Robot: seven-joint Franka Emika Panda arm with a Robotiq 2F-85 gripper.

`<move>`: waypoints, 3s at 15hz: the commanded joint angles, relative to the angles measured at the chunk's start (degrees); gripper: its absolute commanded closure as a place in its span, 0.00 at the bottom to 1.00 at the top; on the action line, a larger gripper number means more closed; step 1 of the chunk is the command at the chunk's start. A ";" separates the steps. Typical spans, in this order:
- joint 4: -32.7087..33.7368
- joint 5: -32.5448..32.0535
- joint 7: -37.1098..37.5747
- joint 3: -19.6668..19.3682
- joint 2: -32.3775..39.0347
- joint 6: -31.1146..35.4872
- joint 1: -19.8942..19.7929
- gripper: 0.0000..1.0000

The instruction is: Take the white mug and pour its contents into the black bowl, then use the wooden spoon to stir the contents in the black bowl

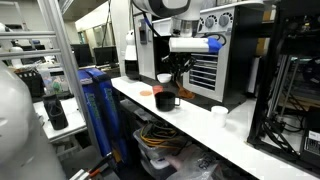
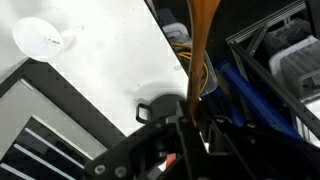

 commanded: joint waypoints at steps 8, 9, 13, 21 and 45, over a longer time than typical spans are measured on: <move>-0.06 -0.28 0.34 -0.71 -0.08 0.28 0.85 0.86; -0.08 -0.28 0.34 -0.71 -0.08 0.30 0.85 0.86; -0.45 -2.30 1.87 -0.38 0.87 2.23 0.03 0.97; -0.26 -9.66 10.58 0.29 5.46 8.35 -0.49 0.97; -3.95 -23.02 25.17 2.63 14.50 22.86 -0.29 0.97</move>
